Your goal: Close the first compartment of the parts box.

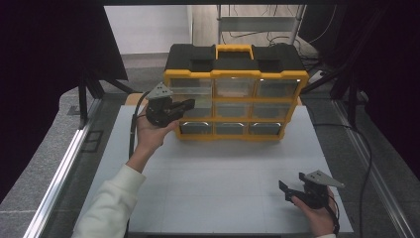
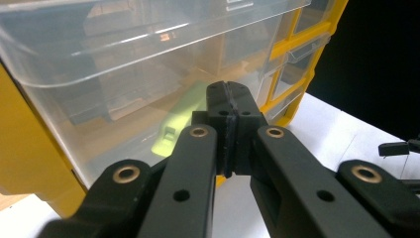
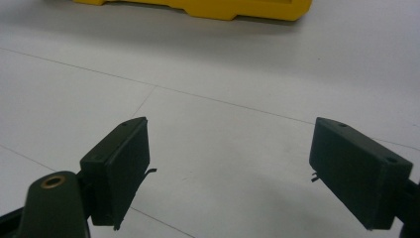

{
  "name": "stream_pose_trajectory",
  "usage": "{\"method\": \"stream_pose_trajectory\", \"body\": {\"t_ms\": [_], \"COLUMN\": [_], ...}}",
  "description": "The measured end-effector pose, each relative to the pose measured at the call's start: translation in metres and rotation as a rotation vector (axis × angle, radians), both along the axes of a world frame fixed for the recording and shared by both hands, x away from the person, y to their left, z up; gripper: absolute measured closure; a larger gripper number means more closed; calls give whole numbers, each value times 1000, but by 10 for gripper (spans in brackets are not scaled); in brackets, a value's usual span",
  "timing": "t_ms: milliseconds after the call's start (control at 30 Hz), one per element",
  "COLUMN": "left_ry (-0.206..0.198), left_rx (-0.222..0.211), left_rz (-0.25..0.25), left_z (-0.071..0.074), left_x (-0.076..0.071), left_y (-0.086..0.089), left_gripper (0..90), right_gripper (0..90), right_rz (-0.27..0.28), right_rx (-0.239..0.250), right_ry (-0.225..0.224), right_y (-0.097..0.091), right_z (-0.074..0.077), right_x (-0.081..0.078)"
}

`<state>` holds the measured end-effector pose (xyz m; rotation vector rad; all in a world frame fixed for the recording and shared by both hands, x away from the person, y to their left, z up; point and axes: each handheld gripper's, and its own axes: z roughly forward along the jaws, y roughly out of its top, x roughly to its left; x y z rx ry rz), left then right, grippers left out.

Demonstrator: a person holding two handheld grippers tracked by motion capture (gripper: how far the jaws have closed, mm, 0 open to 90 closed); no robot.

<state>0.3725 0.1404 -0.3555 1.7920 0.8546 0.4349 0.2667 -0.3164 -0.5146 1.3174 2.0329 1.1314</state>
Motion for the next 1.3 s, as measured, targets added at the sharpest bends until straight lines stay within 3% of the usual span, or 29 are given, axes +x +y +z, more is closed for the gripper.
{"method": "stream_pose_trajectory", "body": {"t_ms": [1300], "left_ry": [21], "left_rx": [18], "left_rz": [69], "left_z": [8], "left_x": [25], "left_y": [-5], "left_gripper": [894], "right_gripper": [161], "right_rz": [3], "right_rx": [-2], "right_ry": [-6], "right_y": [1], "right_z": [1], "right_x": [-1]}}
